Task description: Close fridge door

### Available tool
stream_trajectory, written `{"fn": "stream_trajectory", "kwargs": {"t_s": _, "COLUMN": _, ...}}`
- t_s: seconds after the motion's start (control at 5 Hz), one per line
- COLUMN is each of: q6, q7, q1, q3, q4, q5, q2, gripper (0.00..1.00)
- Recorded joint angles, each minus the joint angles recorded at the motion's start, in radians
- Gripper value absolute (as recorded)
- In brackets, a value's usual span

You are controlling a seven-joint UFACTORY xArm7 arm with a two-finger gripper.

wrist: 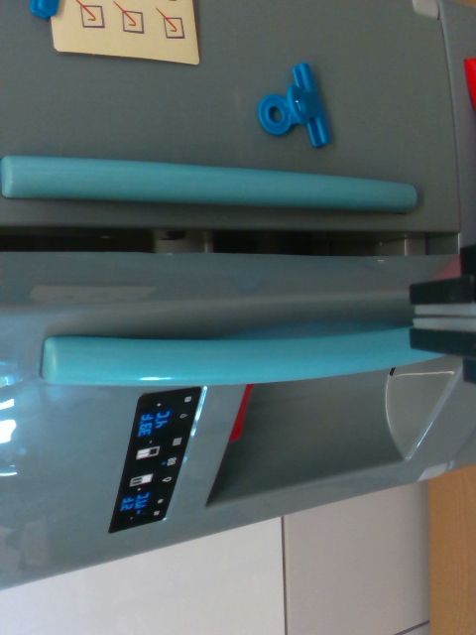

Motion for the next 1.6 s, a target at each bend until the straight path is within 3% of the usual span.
{"fn": "stream_trajectory", "kwargs": {"t_s": 0.6, "q6": 0.000, "q7": 0.000, "q1": 0.0000, "q3": 0.001, "q4": 0.000, "q5": 0.0000, "q2": 0.009, "gripper": 1.00}}
{"fn": "stream_trajectory", "kwargs": {"t_s": 0.8, "q6": 0.000, "q7": 0.000, "q1": 0.0000, "q3": 0.001, "q4": 0.001, "q5": 0.0000, "q2": 0.051, "gripper": 1.00}}
{"fn": "stream_trajectory", "kwargs": {"t_s": 1.0, "q6": 0.000, "q7": 0.000, "q1": 0.0000, "q3": 0.001, "q4": 0.001, "q5": 0.0000, "q2": 0.051, "gripper": 1.00}}
{"fn": "stream_trajectory", "kwargs": {"t_s": 1.2, "q6": 0.000, "q7": 0.000, "q1": 0.0000, "q3": 0.003, "q4": 0.015, "q5": 0.0000, "q2": 0.111, "gripper": 1.00}}
{"fn": "stream_trajectory", "kwargs": {"t_s": 1.4, "q6": 0.000, "q7": 0.000, "q1": 0.0000, "q3": 0.003, "q4": 0.015, "q5": 0.0000, "q2": 0.111, "gripper": 1.00}}
{"fn": "stream_trajectory", "kwargs": {"t_s": 1.6, "q6": 0.000, "q7": 0.000, "q1": 0.0000, "q3": 0.009, "q4": 0.058, "q5": 0.0000, "q2": 0.187, "gripper": 1.00}}
